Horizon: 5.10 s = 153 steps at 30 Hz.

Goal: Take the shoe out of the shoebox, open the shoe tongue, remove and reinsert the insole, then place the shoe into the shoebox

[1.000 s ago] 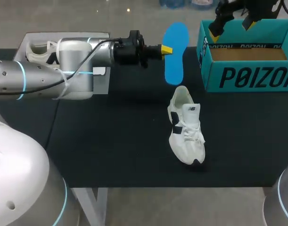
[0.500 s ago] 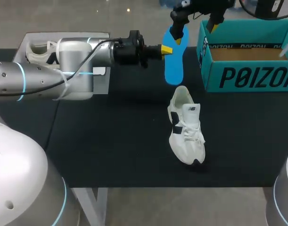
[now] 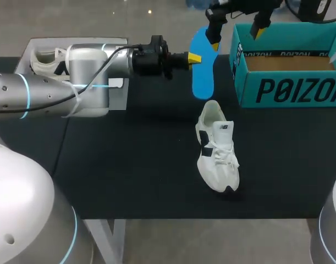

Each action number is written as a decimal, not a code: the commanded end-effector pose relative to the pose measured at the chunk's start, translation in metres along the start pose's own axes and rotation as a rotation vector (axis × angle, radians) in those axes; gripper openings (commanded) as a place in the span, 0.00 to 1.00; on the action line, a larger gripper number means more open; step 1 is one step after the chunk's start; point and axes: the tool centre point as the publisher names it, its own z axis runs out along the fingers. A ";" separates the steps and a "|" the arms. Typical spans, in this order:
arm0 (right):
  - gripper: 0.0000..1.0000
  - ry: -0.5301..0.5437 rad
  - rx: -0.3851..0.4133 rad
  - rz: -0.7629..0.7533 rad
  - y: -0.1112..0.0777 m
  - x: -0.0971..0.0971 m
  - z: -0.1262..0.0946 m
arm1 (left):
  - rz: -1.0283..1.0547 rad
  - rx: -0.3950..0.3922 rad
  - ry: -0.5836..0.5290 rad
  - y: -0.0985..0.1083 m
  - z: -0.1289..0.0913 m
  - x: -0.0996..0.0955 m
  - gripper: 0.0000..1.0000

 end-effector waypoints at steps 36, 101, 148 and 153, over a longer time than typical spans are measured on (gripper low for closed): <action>1.00 0.003 -0.002 0.000 -0.001 -0.002 0.001 | 0.710 -0.097 -0.077 0.059 -0.003 -0.018 0.00; 1.00 0.003 -0.002 0.000 -0.001 -0.002 0.001 | 1.728 -0.194 -0.242 0.038 0.019 0.037 0.00; 1.00 0.003 -0.002 0.000 -0.001 -0.002 0.001 | 2.707 -0.149 -0.080 0.020 0.033 0.022 0.00; 1.00 0.003 -0.002 0.000 -0.001 -0.002 0.001 | 2.720 -0.182 -0.124 0.020 0.030 0.029 0.00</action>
